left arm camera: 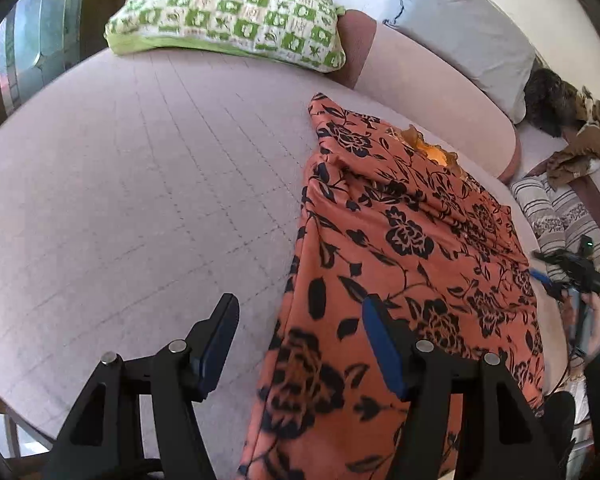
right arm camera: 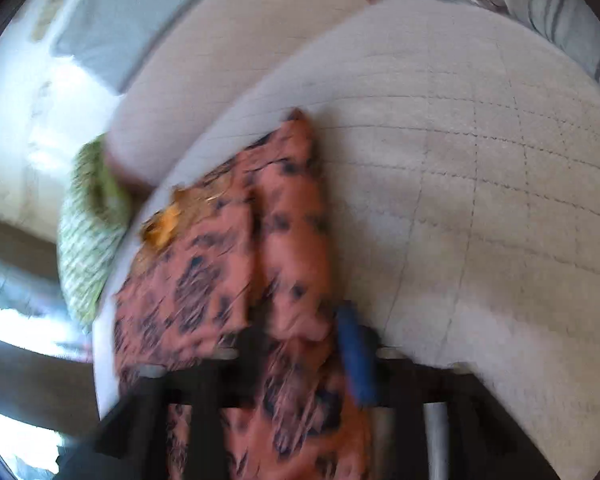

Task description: Fold small clothes

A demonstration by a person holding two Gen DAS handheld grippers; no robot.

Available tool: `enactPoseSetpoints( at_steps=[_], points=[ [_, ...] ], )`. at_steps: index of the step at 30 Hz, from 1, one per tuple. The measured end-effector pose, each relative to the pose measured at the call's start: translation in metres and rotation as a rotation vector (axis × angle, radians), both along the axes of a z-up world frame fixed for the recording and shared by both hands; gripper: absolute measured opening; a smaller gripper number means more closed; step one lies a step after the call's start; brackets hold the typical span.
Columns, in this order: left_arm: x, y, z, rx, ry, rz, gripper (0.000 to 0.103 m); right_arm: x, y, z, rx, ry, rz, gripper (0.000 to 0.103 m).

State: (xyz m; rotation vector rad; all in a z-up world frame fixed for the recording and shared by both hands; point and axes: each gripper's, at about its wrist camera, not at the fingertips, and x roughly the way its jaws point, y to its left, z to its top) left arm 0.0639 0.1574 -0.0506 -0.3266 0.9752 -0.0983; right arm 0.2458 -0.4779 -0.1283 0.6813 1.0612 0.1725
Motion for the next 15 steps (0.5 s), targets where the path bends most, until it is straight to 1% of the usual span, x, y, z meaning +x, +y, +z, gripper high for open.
enactPoseSetpoints(
  at_steps=[1,2,3,5,7,9,11,13,14,15],
  points=[
    [-0.004,0.001,0.001,-0.007,0.001,0.0,0.068,-0.016,0.001,0.005,-0.044,0.014,0.011,0.091],
    [-0.009,0.002,0.002,-0.022,0.007,-0.001,0.069,-0.033,0.002,0.008,-0.098,0.02,0.018,0.091],
    [-0.011,0.004,0.002,-0.029,0.015,0.002,0.069,-0.053,0.003,0.009,-0.116,0.024,0.056,0.091],
    [-0.021,0.003,-0.001,-0.046,0.021,-0.009,0.07,-0.099,0.002,0.009,-0.107,0.037,0.148,0.091],
    [-0.029,-0.004,-0.007,-0.018,0.041,-0.043,0.07,-0.145,0.008,0.005,-0.149,0.058,0.244,0.09],
    [-0.037,-0.011,-0.014,0.017,0.06,-0.074,0.07,-0.176,0.008,0.002,-0.183,0.066,0.301,0.089],
    [-0.044,-0.016,-0.018,0.023,0.075,-0.097,0.07,-0.203,0.014,-0.005,-0.209,0.083,0.336,0.089],
    [-0.049,-0.02,-0.022,0.038,0.091,-0.106,0.07,-0.212,0.017,-0.014,-0.226,0.09,0.321,0.088],
    [-0.052,-0.02,-0.025,0.039,0.103,-0.105,0.07,-0.216,0.019,-0.017,-0.224,0.096,0.316,0.083],
    [-0.054,-0.02,-0.027,0.044,0.119,-0.1,0.07,-0.217,0.022,-0.021,-0.218,0.1,0.318,0.072]
  ],
)
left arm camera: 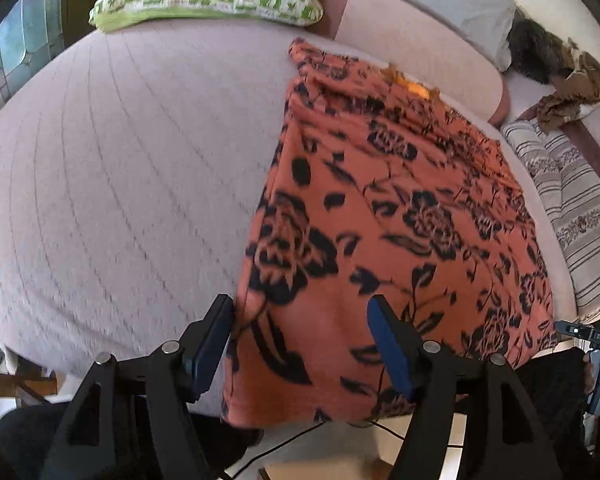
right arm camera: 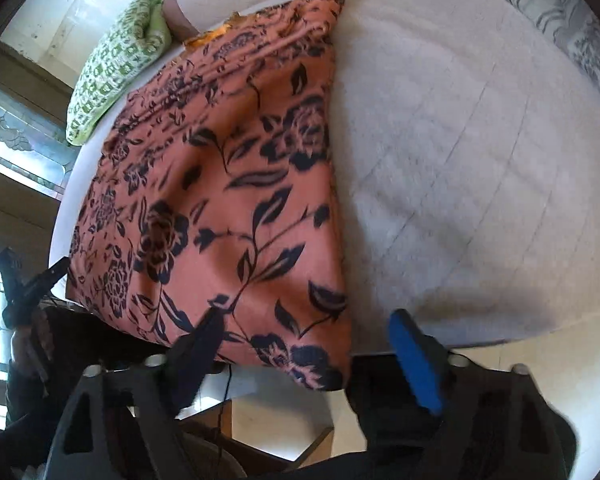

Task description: Fold small clothes

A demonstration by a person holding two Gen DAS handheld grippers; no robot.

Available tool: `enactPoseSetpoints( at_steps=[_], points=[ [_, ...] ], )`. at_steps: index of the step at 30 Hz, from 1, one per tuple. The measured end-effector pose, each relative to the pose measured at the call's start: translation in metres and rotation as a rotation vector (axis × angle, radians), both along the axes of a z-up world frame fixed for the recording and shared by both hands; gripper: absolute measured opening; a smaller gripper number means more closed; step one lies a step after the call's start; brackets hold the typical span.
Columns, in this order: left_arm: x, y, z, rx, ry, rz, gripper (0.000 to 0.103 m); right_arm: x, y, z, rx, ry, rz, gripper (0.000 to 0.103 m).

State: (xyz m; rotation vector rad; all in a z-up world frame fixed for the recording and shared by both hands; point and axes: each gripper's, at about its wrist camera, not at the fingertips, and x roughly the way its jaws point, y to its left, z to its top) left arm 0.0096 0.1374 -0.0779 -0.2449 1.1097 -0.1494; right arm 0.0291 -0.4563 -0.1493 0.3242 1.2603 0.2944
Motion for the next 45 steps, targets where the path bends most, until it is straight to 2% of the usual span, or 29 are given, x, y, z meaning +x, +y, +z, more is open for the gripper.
enactPoseSetpoints(
  at_steps=[1,3,5,6,7,8,9,11,14,15,17,19,20,22,23,24,25,26,27,29,30,33,35,36,37,38,40,43,45],
  points=[
    [-0.003,0.0,-0.002,0.006,0.002,0.005,0.07,0.001,0.004,-0.006,-0.003,0.015,-0.008,0.057],
    [-0.008,-0.002,-0.005,0.025,0.006,0.007,0.07,0.0,0.012,-0.01,-0.046,0.031,-0.032,0.053],
    [-0.011,-0.005,-0.006,0.041,0.014,0.005,0.07,0.002,0.019,-0.01,-0.079,0.029,-0.039,0.039],
    [-0.012,-0.007,-0.007,0.055,0.017,0.002,0.07,0.003,0.019,-0.01,-0.079,0.038,-0.046,0.025],
    [-0.012,-0.009,-0.008,0.067,0.02,-0.001,0.064,0.003,0.016,-0.011,-0.064,0.046,-0.049,0.009],
    [-0.012,-0.009,-0.008,0.092,0.026,0.004,0.048,0.002,0.018,-0.01,-0.052,0.048,-0.047,0.007],
    [-0.011,-0.008,-0.008,0.105,0.034,0.014,0.002,-0.004,0.013,-0.005,-0.038,0.049,-0.049,0.006],
    [-0.015,0.002,0.005,-0.012,0.024,0.031,0.004,-0.012,0.012,0.011,0.026,0.03,-0.036,0.006],
    [-0.036,0.009,0.046,-0.049,-0.072,0.032,0.005,-0.031,-0.002,0.057,0.115,-0.067,-0.056,0.005],
    [-0.041,0.012,0.052,-0.063,-0.08,0.037,0.005,-0.036,-0.007,0.065,0.121,-0.079,-0.063,0.005],
    [-0.043,0.018,0.042,-0.104,-0.028,0.044,0.005,-0.041,-0.018,0.061,0.123,-0.044,-0.063,0.005],
    [-0.031,0.021,0.011,-0.074,0.077,0.081,0.006,-0.035,-0.028,0.029,0.061,0.038,-0.125,0.01],
    [-0.023,0.025,-0.006,-0.067,0.126,0.1,0.007,-0.032,-0.031,0.018,0.072,0.057,-0.144,0.01],
    [-0.018,0.028,-0.015,-0.071,0.144,0.13,0.011,-0.029,-0.034,0.007,0.13,0.061,-0.184,0.012],
    [-0.019,0.03,-0.013,-0.085,0.126,0.15,0.013,-0.03,-0.032,0.01,0.108,0.039,-0.194,0.015],
    [-0.02,0.03,-0.01,-0.089,0.108,0.147,0.024,-0.031,-0.027,0.015,0.089,0.012,-0.184,0.03],
    [-0.02,0.029,-0.008,-0.083,0.096,0.133,0.045,-0.031,-0.022,0.021,0.073,-0.007,-0.174,0.067],
    [-0.019,0.026,-0.005,-0.065,0.086,0.118,0.056,-0.031,-0.017,0.026,0.048,-0.017,-0.169,0.087],
    [-0.02,0.023,-0.002,-0.04,0.066,0.112,0.07,-0.03,-0.016,0.03,0.017,-0.035,-0.173,0.096],
    [-0.02,0.018,0.001,-0.014,0.044,0.11,0.071,-0.025,-0.009,0.035,-0.036,-0.061,-0.177,0.096],
    [-0.017,0.016,-0.001,-0.007,0.047,0.104,0.071,-0.02,-0.009,0.033,-0.027,-0.051,-0.172,0.096],
    [-0.008,0.004,-0.014,0.006,0.088,0.079,0.071,-0.017,-0.007,0.02,-0.015,0.026,-0.141,0.096],
    [-0.006,-0.003,-0.015,0.039,0.081,0.065,0.071,-0.01,0.004,-0.002,-0.052,0.103,-0.11,0.087],
    [-0.005,-0.004,-0.015,0.039,0.082,0.064,0.057,-0.009,0.006,-0.011,-0.054,0.135,-0.108,0.045],
    [-0.005,-0.002,-0.017,0.038,0.085,0.063,0.016,-0.008,0.008,-0.021,-0.029,0.179,-0.105,0.022],
    [-0.004,0.0,-0.016,0.028,0.096,0.05,0.004,-0.009,0.007,-0.025,-0.008,0.186,-0.12,0.022],
    [-0.009,0.004,-0.007,-0.022,0.077,0.056,0.004,-0.011,0.005,-0.016,0.015,0.166,-0.12,0.007],
    [-0.018,0.005,0.022,-0.03,-0.01,0.046,0.005,-0.019,-0.005,0.022,0.135,0.076,-0.132,0.007],
    [-0.014,0.009,0.013,-0.039,0.009,0.053,0.005,-0.019,-0.012,0.031,0.152,0.047,-0.148,0.007]
  ],
)
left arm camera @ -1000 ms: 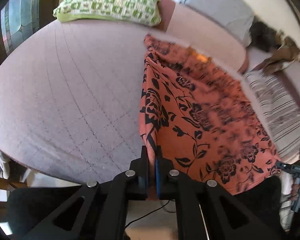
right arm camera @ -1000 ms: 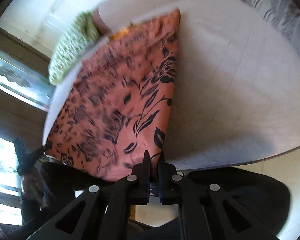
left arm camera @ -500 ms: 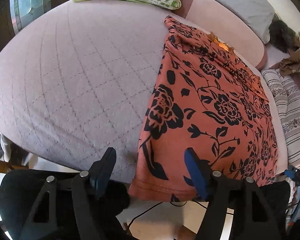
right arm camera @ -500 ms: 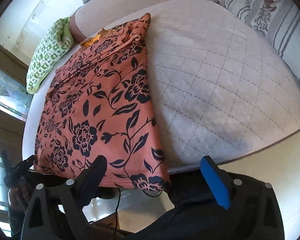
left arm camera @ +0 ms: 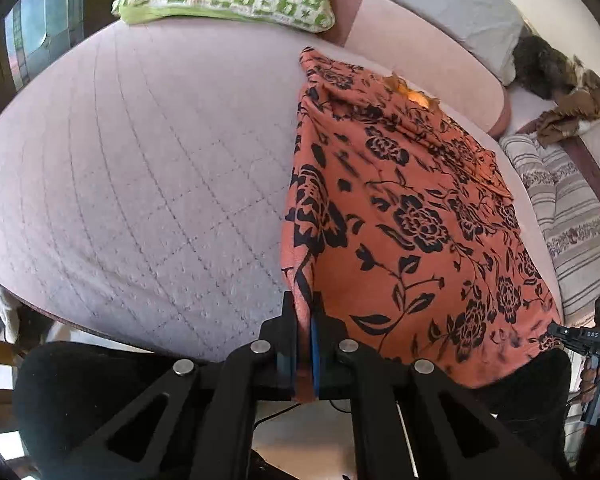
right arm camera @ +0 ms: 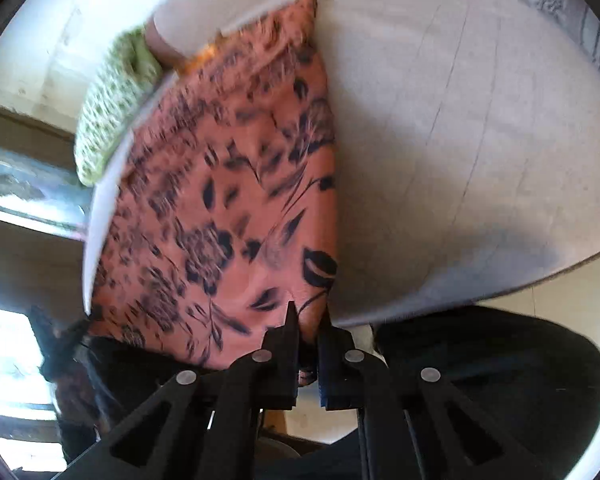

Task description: Fold small clothes

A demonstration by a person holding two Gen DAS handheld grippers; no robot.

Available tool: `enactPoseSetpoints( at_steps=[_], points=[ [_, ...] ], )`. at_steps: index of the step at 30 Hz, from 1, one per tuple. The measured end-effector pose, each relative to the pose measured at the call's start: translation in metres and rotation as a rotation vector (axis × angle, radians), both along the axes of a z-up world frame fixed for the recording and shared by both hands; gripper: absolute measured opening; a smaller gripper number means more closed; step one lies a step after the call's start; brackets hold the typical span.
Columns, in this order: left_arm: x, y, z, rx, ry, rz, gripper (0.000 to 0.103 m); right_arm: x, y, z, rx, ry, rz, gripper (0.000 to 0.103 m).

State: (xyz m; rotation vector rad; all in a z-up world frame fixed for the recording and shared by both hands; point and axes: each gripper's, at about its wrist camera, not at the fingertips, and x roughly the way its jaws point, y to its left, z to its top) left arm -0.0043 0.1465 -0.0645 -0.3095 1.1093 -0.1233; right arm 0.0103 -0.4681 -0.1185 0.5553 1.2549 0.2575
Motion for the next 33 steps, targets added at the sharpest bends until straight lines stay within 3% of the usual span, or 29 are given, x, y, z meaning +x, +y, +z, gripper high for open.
enactPoseSetpoints(
  at_steps=[3,5,6,7,8,9,10,12,13,14,15,19,24,29,32,33],
  points=[
    [0.009,0.002,-0.03,0.003,0.102,0.016,0.006,0.008,-0.007,-0.026,-0.014,0.067,0.001,0.007],
    [0.01,0.001,-0.029,0.009,0.104,0.027,0.009,0.008,-0.008,-0.041,0.013,0.112,-0.025,0.011],
    [0.011,0.0,-0.026,0.023,0.101,0.036,0.024,0.007,-0.009,-0.043,0.017,0.123,-0.036,0.012],
    [0.012,0.0,-0.025,0.033,0.107,0.038,0.049,0.007,-0.008,-0.043,0.005,0.117,-0.037,0.02],
    [0.013,-0.001,-0.025,0.043,0.108,0.038,0.058,0.008,-0.008,-0.042,-0.006,0.107,-0.035,0.027],
    [0.014,-0.003,-0.026,0.059,0.103,0.041,0.065,0.007,-0.008,-0.04,-0.012,0.097,-0.036,0.046],
    [0.016,-0.005,-0.028,0.071,0.105,0.04,0.066,0.008,-0.009,-0.039,-0.011,0.091,-0.037,0.076],
    [0.02,-0.009,-0.032,0.105,0.117,0.029,0.065,0.011,-0.005,-0.039,0.009,0.08,-0.027,0.076],
    [0.022,-0.013,-0.032,0.113,0.113,0.024,0.044,0.012,0.001,-0.037,-0.009,0.1,-0.024,0.063],
    [0.025,-0.018,-0.03,0.102,0.103,0.006,0.011,0.015,0.006,-0.038,0.012,0.108,0.004,0.043],
    [0.029,-0.019,-0.029,0.067,0.112,-0.02,0.003,0.017,0.009,-0.039,0.036,0.132,0.022,0.012],
    [0.043,-0.024,-0.003,0.025,0.076,-0.062,0.004,0.022,0.013,-0.01,0.118,0.083,0.076,0.006],
    [0.083,-0.014,0.059,-0.137,-0.033,-0.097,0.004,0.059,-0.011,0.056,0.329,-0.098,0.043,0.006],
    [0.195,-0.004,0.129,-0.231,-0.217,-0.062,0.005,0.164,-0.032,0.114,0.397,-0.291,0.004,0.006],
    [0.273,-0.009,0.112,-0.168,-0.235,-0.001,0.023,0.238,-0.043,0.111,0.37,-0.326,-0.113,0.01],
    [0.299,-0.013,0.095,-0.133,-0.221,0.007,0.051,0.261,-0.045,0.099,0.371,-0.324,-0.138,0.03]
  ],
)
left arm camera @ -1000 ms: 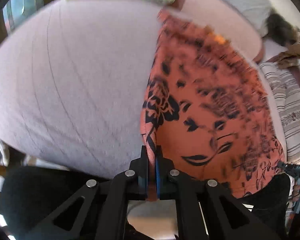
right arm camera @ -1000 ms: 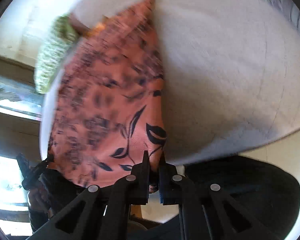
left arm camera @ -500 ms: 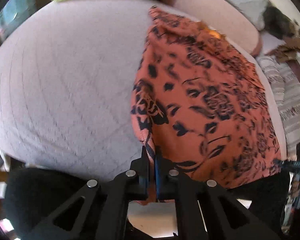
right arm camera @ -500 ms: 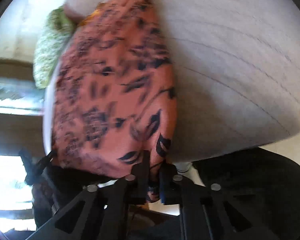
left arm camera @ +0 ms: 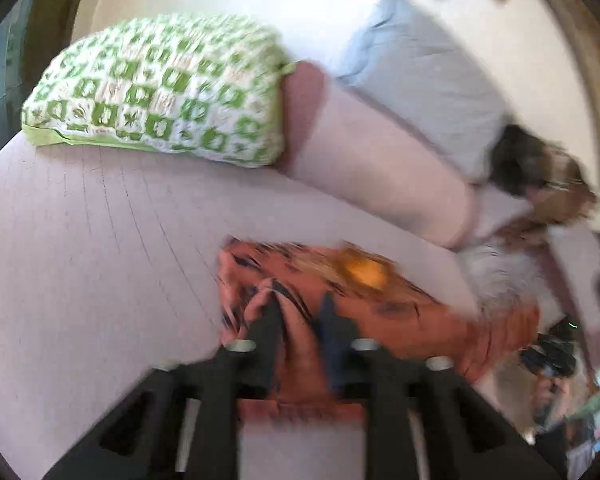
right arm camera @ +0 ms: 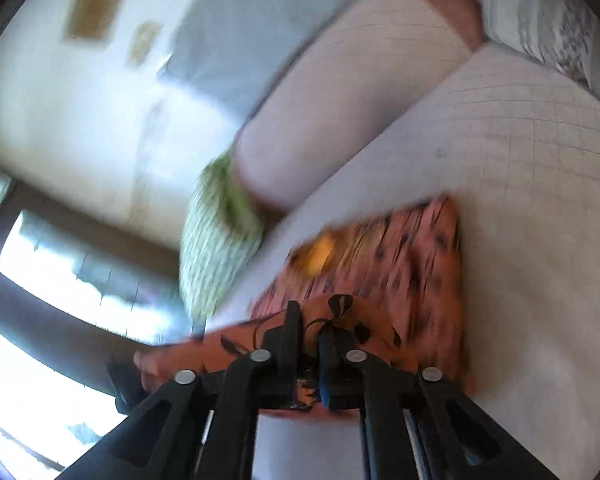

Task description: Fold small clothes

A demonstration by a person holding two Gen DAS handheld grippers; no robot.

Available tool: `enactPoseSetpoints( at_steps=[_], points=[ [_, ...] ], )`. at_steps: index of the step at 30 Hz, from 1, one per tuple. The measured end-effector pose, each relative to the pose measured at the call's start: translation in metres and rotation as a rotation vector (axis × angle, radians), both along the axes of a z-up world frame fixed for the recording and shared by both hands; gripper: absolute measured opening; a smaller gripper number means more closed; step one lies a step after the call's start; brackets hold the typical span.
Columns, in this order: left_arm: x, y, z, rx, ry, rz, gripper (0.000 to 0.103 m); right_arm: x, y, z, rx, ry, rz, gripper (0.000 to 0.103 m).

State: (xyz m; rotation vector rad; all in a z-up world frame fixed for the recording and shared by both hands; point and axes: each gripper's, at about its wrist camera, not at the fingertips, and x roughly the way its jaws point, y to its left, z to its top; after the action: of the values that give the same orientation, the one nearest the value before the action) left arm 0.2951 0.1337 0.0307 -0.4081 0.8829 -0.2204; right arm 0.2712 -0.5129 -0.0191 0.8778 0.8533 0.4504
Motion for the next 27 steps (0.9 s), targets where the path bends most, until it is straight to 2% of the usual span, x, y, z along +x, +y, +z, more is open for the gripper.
enactPoseSetpoints(
  at_steps=[1,2,3,4,5,6,9,10,11,14,15,17,18,19,20,21,23,27],
  points=[
    [0.032,-0.006,-0.029,0.081,0.029,0.01,0.077,0.021,0.003,-0.012,-0.036,-0.004,0.006,0.078],
    [0.044,-0.006,-0.048,0.14,0.069,0.044,0.078,0.036,0.005,-0.029,-0.137,0.033,-0.024,0.098],
    [0.056,-0.006,-0.075,0.222,0.141,0.084,0.078,0.039,0.005,-0.044,-0.232,0.088,-0.101,0.101],
    [0.059,-0.005,-0.092,0.249,0.191,0.093,0.078,0.038,0.007,-0.054,-0.24,0.105,-0.109,0.101],
    [0.057,-0.001,-0.104,0.23,0.212,0.091,0.078,0.033,0.01,-0.067,-0.211,0.113,-0.083,0.1],
    [0.05,0.002,-0.106,0.203,0.189,0.091,0.078,0.025,0.013,-0.071,-0.228,0.12,-0.083,0.1],
    [0.017,0.012,-0.093,0.189,0.073,0.118,0.078,0.004,0.028,-0.075,-0.409,0.072,-0.025,0.1],
    [0.008,0.012,-0.092,0.183,0.058,0.104,0.079,-0.001,0.034,-0.076,-0.477,0.071,-0.007,0.1],
    [0.004,0.007,-0.096,0.188,0.07,0.056,0.08,-0.001,0.037,-0.078,-0.494,0.07,0.016,0.1],
    [0.013,-0.011,-0.12,0.249,0.16,-0.072,0.08,0.012,0.043,-0.093,-0.459,0.112,0.088,0.1],
    [0.016,-0.02,-0.132,0.263,0.195,-0.103,0.08,0.018,0.05,-0.1,-0.443,0.135,0.114,0.099],
    [0.018,-0.032,-0.139,0.301,0.176,-0.117,0.08,0.028,0.066,-0.117,-0.449,0.181,0.158,0.08],
    [0.019,-0.038,-0.139,0.315,0.167,-0.127,0.053,0.03,0.073,-0.119,-0.475,0.195,0.174,0.065],
    [0.023,-0.041,-0.138,0.277,0.177,-0.154,0.014,0.031,0.08,-0.118,-0.503,0.209,0.189,0.044],
    [0.028,-0.042,-0.135,0.231,0.205,-0.138,0.014,0.033,0.084,-0.115,-0.479,0.218,0.211,0.027],
    [0.031,-0.044,-0.129,0.222,0.215,-0.122,0.013,0.033,0.086,-0.111,-0.466,0.223,0.21,0.023],
    [0.027,-0.052,-0.11,0.25,0.178,-0.124,0.013,0.032,0.085,-0.093,-0.445,0.212,0.195,0.02],
    [-0.005,-0.051,-0.049,0.152,0.065,-0.111,0.012,0.009,0.078,-0.037,-0.405,0.119,0.18,0.017]
  ],
)
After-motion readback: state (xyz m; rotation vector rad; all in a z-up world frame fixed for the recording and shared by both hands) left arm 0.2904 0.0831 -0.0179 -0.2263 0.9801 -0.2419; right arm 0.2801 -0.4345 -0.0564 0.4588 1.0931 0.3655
